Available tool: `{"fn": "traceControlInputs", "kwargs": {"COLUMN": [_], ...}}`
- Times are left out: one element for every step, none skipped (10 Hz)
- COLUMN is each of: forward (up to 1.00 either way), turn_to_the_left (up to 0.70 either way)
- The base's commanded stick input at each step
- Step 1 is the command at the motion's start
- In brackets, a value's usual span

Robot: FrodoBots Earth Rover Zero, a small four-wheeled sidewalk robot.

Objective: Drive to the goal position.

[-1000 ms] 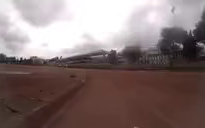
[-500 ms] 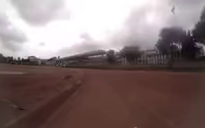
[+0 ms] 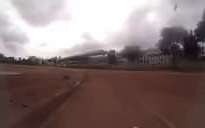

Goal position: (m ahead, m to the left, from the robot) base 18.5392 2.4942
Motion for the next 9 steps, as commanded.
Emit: {"fn": "traceControlInputs", "kwargs": {"forward": [1.0, 1.0, 1.0, 1.0, 1.0, 1.0, 1.0, 1.0, 1.0], "turn_to_the_left": [-0.4, -0.17, 0.0, 0.0, 0.0, 0.0, 0.0, 0.0, 0.0]}}
